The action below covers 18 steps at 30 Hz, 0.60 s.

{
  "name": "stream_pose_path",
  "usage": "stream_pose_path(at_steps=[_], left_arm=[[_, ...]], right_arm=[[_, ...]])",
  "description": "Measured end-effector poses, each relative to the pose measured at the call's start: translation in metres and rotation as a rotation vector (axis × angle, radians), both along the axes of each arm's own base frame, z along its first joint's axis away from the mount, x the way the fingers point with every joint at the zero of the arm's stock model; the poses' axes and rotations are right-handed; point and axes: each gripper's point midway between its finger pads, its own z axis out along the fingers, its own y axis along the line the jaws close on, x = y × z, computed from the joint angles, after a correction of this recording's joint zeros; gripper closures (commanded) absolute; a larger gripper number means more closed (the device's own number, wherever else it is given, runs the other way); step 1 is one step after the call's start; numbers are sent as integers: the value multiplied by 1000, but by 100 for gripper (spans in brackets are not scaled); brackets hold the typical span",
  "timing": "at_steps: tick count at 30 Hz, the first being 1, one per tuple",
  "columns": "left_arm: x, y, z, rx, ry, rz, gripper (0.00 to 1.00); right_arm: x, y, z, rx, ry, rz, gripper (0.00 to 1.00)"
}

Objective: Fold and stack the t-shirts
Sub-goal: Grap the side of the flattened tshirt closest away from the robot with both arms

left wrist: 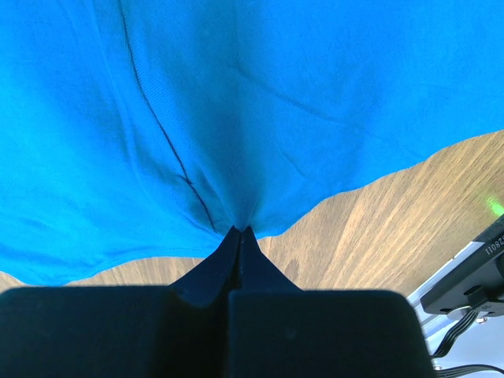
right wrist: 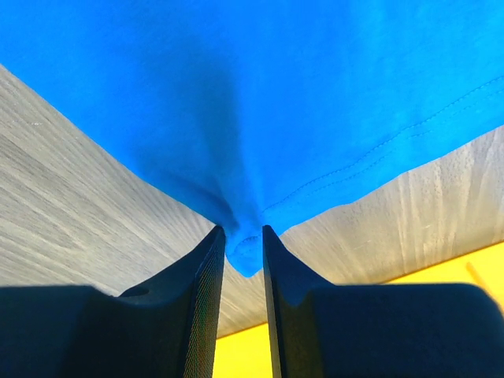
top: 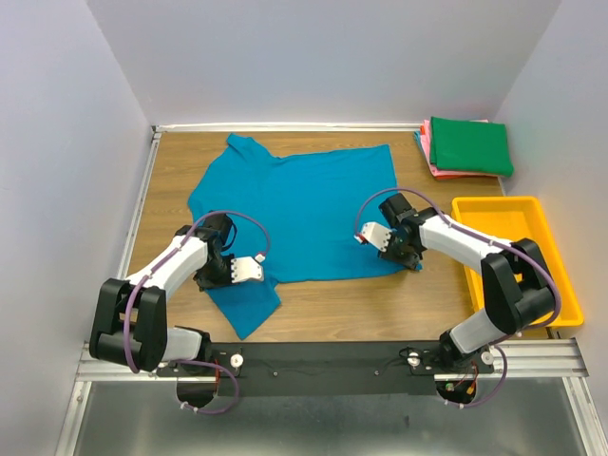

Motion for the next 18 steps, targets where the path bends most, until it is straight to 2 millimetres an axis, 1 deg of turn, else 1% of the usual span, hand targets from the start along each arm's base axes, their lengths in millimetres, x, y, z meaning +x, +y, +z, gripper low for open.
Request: stream_pose_path(at_steps=[6, 12, 15, 18], left_arm=[[0, 0, 0, 0, 2, 0, 100], [0, 0, 0, 0, 2, 1, 100], [0, 1, 0, 0, 2, 6, 100], [0, 1, 0, 0, 1, 7, 100]], right_arm=[[-3, -1, -3, -4, 15, 2, 68], [-12, -6, -15, -22, 47, 9, 67], [-12, -7, -15, -29, 44, 16, 65], [-12, -7, -15, -25, 33, 19, 66]])
